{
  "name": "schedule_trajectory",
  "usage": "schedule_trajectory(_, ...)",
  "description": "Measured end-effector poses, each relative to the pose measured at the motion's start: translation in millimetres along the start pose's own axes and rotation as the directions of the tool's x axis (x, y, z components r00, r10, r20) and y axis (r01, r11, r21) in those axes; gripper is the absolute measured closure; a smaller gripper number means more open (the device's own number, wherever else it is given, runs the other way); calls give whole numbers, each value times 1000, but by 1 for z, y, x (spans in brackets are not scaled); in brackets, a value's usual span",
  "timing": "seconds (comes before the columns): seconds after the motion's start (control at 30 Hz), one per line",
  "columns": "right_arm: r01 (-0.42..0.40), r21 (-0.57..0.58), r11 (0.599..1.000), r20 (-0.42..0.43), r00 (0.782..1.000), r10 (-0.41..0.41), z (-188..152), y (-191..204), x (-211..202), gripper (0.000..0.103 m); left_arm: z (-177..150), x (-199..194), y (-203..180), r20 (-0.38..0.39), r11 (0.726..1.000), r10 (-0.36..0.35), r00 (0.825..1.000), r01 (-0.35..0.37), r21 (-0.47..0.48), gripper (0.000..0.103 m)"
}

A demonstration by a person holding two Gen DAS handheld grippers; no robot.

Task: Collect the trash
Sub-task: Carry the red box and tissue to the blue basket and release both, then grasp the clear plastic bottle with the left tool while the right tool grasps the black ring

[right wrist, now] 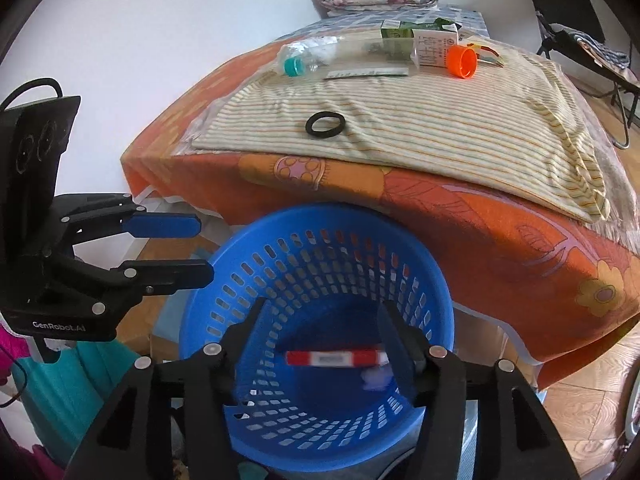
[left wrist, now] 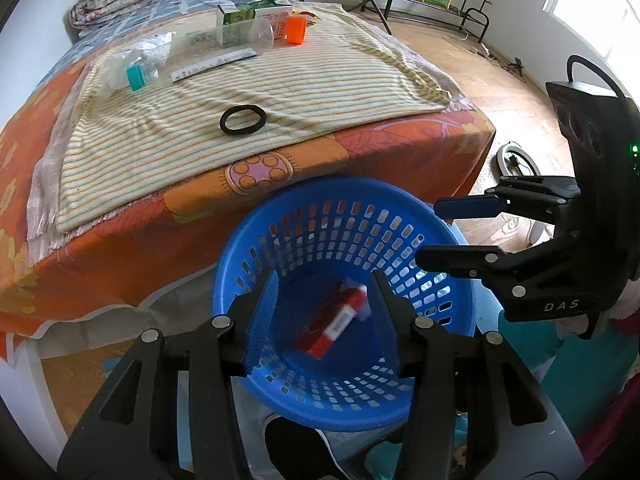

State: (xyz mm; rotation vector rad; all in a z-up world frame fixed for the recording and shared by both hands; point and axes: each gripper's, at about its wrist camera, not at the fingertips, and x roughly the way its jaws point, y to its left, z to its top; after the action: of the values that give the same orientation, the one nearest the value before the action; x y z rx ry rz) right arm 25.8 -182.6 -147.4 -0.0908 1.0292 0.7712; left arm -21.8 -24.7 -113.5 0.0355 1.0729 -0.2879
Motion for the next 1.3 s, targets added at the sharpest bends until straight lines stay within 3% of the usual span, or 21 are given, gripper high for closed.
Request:
schedule_trajectory(0.5, 13, 7, 1000, 36, 999, -13, 8, 2, -3, 29, 12, -6, 21, 29, 998, 38, 999, -36, -60, 55)
schedule_trajectory(0.67, 5, 9, 1000, 62, 998, -5, 16, 3, -4, 29, 24, -15, 36, 66, 995, 62, 996, -56, -83, 48)
schedule_trajectory(1.17, -15, -15, 1000, 131, 991, 17, 61, 12, 1, 30, 92, -36, 90, 163, 989, 113, 980, -95, -113, 48)
schedule_trajectory(1.3, -11, -45, 999, 136, 991, 17, 81, 16, 10, 42, 111, -37, 105, 183, 988, 115, 976, -93, -126, 48)
